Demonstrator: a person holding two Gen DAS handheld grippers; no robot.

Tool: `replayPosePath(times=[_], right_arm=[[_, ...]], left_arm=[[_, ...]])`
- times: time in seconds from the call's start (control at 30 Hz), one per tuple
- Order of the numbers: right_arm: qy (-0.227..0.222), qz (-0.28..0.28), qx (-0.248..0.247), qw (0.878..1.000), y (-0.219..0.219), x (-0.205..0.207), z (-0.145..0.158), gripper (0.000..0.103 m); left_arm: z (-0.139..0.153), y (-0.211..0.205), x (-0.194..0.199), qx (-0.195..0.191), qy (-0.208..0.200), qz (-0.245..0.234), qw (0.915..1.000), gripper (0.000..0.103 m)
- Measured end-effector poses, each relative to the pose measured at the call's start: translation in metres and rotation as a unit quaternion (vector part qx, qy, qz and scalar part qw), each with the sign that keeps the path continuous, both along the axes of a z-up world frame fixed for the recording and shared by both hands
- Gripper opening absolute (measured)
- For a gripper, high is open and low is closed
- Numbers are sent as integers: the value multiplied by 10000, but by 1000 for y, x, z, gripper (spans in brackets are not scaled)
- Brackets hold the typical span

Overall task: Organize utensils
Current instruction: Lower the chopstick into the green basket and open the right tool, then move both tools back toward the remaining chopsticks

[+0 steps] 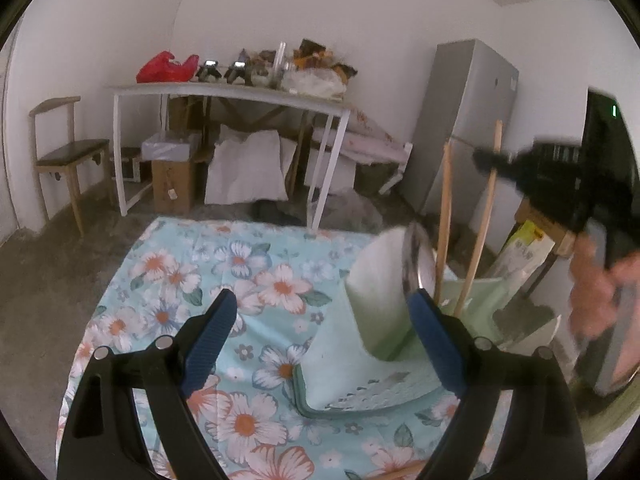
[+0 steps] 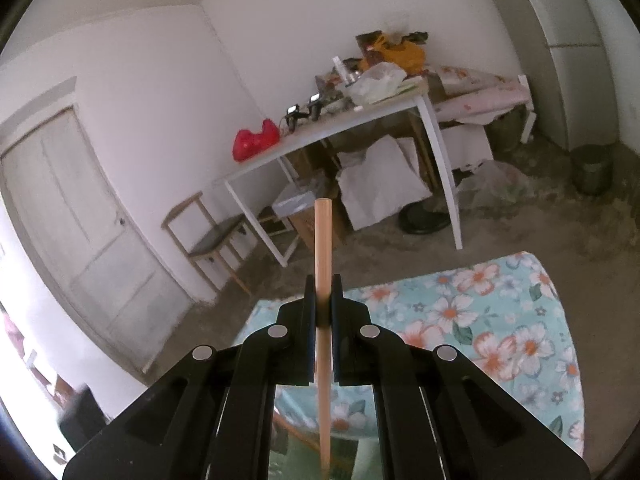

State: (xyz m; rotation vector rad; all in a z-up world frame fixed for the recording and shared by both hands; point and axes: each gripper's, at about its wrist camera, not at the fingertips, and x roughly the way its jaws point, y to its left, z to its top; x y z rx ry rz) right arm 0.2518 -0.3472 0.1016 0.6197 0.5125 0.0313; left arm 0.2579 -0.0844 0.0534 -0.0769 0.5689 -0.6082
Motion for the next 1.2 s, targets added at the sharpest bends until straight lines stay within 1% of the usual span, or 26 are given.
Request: replayPosePath(times=[0.07,0.1,0.13,0.17,0.2,0.23,0.3,0.33,0.4,0.5,0.6,0.73,0.8,0.87,0.93,1.0,1.03,1.1,1.17,1.2], right_arm=[[171,223,-119,9995,10,-1,-7,7],[261,284,-221,9990,15,-3,-10,9],[313,291,-318,9986,17,-6,-12,19],[346,300,-410,9981,19,-9,-12,26],[356,282,-471,9979,19,-12,-10,42],[353,205,-520,9978,17,-17,-8,56],[299,85,-575,9979,13,-24,-1,60],[267,38,-593,9979,11,-27,2,64],[216,-114,-624,9978,4,-36,10,68],[102,-347,-725,9967,-1,-54,21,70],[19,-647,-806,9946,-5,-74,28,70],[-261,-1030,-893,9903,5,-114,36,73],[-314,-984,-913,9905,17,-127,33,75],[-277,-783,-890,9926,34,-136,25,78],[-131,-486,-876,9949,52,-141,14,83],[202,-102,-949,9952,73,-142,-5,84],[437,94,-995,9940,85,-143,-19,85],[833,383,-1069,9900,101,-143,-42,85],[1299,617,-1187,9825,115,-145,-69,85],[1520,715,-1237,9780,121,-146,-82,85]], left_arm=[[5,4,-2,-67,-24,32,10000,86],[8,7,-5,-89,-41,54,9999,86],[10,8,-5,-99,-51,70,9999,86],[11,11,-7,-113,-62,82,9999,86],[13,14,-9,-123,-66,97,9999,86],[14,15,-11,-127,-66,110,9998,86],[17,20,-15,-162,-78,144,9997,86],[18,25,-17,-196,-72,168,9996,86],[20,32,-21,-271,-52,210,9994,86],[22,43,-28,-350,-10,248,9991,86],[25,54,-38,-383,10,265,9989,88],[23,73,-58,-345,110,221,9991,91],[16,81,-67,-274,235,161,9992,92],[8,85,-74,-147,437,88,9989,93],[-3,86,-81,25,649,14,9979,94],[-17,86,-90,246,918,-57,9955,95],[-24,87,-93,317,1019,-79,9943,96],[-41,86,-100,485,1287,-100,9904,97],[-56,86,-105,577,1495,-111,9870,97],[-66,86,-108,641,1661,-113,9840,97]])
